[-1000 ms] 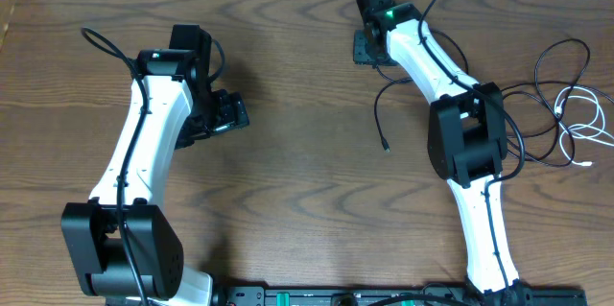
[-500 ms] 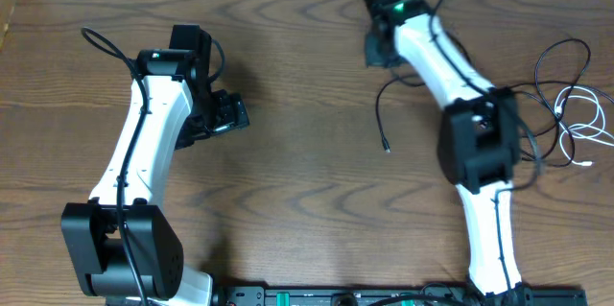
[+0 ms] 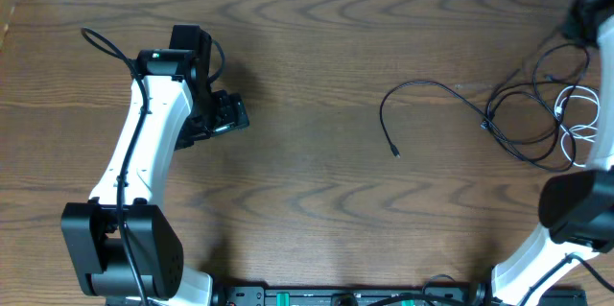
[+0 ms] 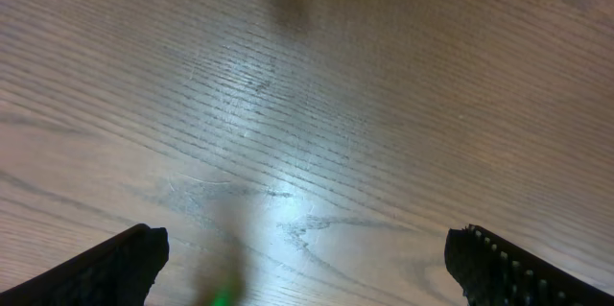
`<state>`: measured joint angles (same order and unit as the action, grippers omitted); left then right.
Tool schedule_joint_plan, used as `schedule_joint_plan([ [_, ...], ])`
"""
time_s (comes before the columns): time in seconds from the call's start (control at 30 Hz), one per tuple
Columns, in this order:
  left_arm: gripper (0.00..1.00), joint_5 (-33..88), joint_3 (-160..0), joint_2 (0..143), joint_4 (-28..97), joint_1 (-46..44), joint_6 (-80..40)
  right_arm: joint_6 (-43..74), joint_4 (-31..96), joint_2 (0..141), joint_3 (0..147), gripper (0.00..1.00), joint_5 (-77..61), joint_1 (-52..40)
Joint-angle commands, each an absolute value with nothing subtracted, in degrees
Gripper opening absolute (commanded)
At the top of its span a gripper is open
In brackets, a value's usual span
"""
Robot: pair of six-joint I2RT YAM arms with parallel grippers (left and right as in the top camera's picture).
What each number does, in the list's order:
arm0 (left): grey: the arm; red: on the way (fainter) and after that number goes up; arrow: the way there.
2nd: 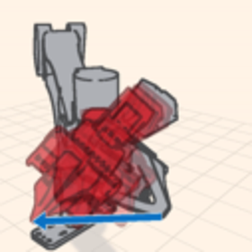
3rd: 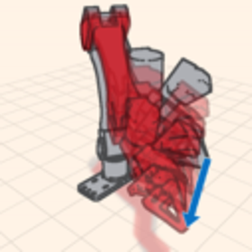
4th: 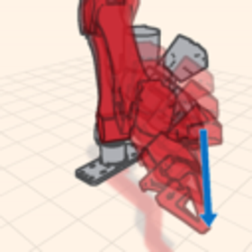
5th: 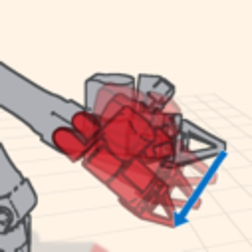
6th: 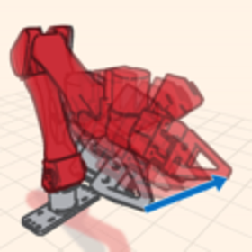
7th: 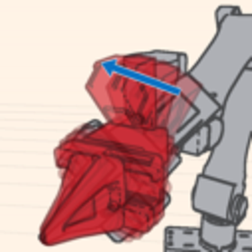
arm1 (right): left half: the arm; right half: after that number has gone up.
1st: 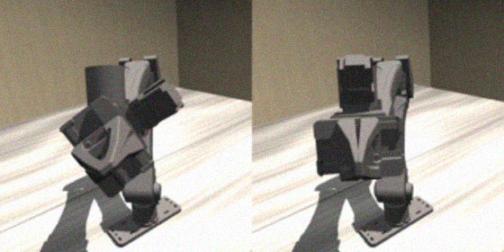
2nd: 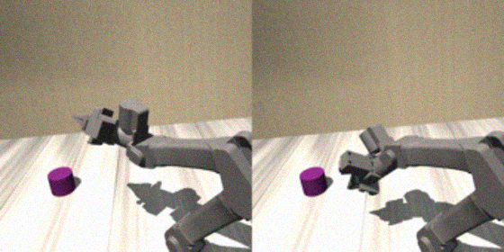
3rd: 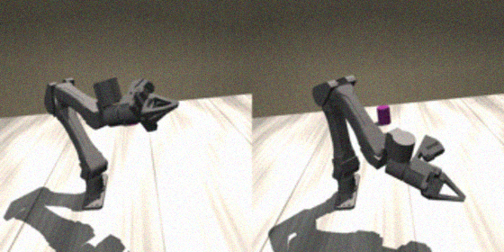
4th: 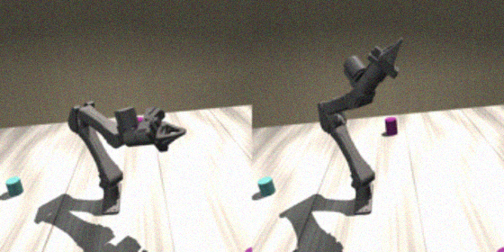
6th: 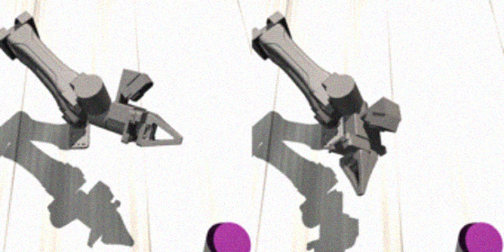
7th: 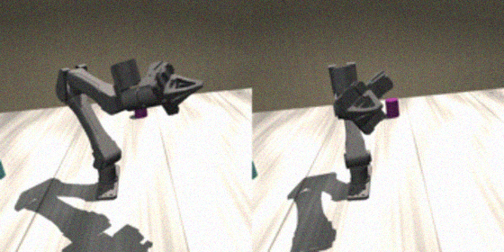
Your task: Untangle cables
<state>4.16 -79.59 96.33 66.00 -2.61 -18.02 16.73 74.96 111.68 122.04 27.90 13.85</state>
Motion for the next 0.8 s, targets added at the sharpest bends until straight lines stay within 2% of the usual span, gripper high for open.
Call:
schedule_joint_plan([
  [0.0,0.98,4.0,-80.1,96.1,66.6,-2.5,-18.1,22.5,76.1,112.3,121.8,0.01,29.4,19.6],
  [0.07,0.98,4.0,-80.1,96.1,66.6,-2.5,-18.1,22.7,76.0,112.6,121.8,0.09,25.9,21.9],
  [0.1,0.97,4.0,-80.1,96.1,66.6,-2.5,-18.1,22.5,75.4,112.6,121.8,0.42,19.3,23.2],
  [0.13,0.98,4.0,-80.1,96.1,66.6,-2.5,-18.1,21.3,74.9,112.6,121.8,0.54,15.4,23.3],
  [0.2,0.98,4.0,-80.1,96.1,66.6,-2.5,-18.1,15.9,74.0,112.6,121.8,0.63,5.2,22.8],
  [0.3,0.98,4.0,-80.1,96.1,66.8,-2.5,-18.1,9.2,75.7,112.6,121.8,0.67,-13.8,18.8],
  [0.37,0.98,4.0,-80.1,96.1,66.8,-2.5,-18.1,7.1,78.0,112.6,121.8,0.67,-16.7,16.1],
  [0.57,0.98,4.0,-80.1,96.1,66.8,-2.5,-18.1,3.5,80.4,112.6,116.2,0.72,-15.0,3.6],
  [0.77,0.98,4.0,-80.1,96.1,66.8,-2.5,-18.1,5.0,69.2,112.6,97.3,0.70,-10.6,-9.2],
])
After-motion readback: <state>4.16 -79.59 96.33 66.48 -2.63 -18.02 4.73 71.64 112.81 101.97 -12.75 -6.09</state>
